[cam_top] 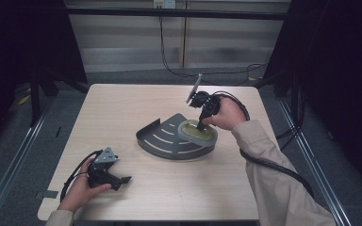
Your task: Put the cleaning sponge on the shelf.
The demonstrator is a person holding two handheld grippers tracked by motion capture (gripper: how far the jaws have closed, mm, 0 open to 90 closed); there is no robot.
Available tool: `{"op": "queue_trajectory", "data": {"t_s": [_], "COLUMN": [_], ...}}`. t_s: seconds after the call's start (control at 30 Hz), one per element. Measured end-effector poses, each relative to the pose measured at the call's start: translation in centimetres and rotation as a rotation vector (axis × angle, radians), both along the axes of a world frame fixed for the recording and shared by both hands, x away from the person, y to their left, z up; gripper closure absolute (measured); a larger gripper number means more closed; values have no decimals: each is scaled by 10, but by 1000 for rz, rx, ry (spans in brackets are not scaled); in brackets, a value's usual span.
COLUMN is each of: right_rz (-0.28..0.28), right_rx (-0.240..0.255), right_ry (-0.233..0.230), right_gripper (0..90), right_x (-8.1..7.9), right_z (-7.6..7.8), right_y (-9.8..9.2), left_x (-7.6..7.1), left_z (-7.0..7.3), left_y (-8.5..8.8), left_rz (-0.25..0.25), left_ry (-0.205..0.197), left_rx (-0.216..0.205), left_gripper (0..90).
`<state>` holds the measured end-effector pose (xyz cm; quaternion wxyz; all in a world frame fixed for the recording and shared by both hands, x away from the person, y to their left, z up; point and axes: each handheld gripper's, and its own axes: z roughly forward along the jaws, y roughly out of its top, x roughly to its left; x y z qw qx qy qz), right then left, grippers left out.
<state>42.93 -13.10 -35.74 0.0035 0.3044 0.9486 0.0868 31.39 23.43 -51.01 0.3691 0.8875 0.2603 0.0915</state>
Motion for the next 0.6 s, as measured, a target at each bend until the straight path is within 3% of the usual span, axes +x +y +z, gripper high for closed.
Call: {"op": "queue_trajectory", "data": {"t_s": [0.6], "right_rz": [-92], "right_rx": [21], "right_ry": [-6], "right_gripper": [708], "right_x": [10], "right_z": [-11], "right_y": [4], "left_x": [0], "left_z": [0], "left_y": [0], "left_rz": [1], "left_ry": [0], "left_rx": [2], "left_gripper": [0]}}
